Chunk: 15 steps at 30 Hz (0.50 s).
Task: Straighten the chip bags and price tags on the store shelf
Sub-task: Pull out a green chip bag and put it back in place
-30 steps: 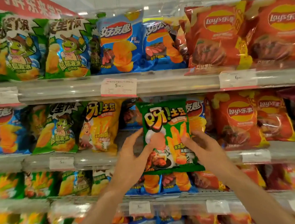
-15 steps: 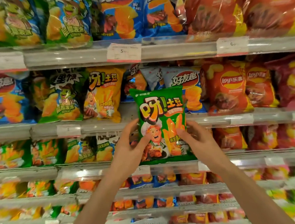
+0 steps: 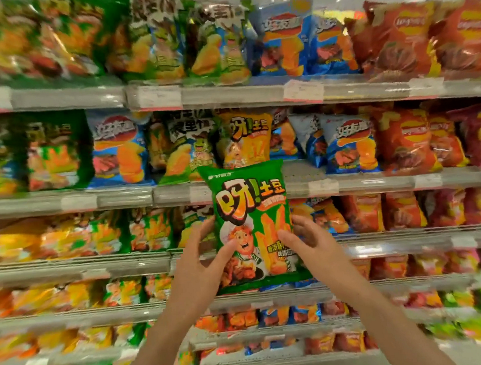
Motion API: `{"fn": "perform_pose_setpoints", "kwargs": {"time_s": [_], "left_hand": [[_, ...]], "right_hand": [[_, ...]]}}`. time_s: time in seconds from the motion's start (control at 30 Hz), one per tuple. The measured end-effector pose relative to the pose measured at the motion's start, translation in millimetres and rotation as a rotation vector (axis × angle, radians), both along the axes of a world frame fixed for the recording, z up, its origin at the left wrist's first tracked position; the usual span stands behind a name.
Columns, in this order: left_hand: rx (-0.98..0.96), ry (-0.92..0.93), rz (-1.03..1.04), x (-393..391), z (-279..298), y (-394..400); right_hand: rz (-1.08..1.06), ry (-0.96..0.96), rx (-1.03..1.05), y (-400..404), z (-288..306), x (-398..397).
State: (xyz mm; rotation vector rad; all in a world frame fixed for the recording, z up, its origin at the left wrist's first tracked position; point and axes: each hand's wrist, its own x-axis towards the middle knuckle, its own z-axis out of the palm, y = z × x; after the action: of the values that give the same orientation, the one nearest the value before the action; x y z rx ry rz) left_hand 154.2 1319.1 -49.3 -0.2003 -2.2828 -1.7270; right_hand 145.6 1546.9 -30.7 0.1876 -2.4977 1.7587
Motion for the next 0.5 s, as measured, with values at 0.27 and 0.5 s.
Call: {"fn": "perform_pose_setpoints", "kwargs": {"time_s": [0.27,0.5], "left_hand": [[0.029,0.03,0.088,-8.7,11.7,-104.4],[0.031,0.066,0.102,-58.9,34.6,-167.2]], "right_hand": [[0.122,0.014,0.017,-103.6,19.8,-34.2],[0.176,0.015,0.012,-166.9,36.6,-96.0]]}}
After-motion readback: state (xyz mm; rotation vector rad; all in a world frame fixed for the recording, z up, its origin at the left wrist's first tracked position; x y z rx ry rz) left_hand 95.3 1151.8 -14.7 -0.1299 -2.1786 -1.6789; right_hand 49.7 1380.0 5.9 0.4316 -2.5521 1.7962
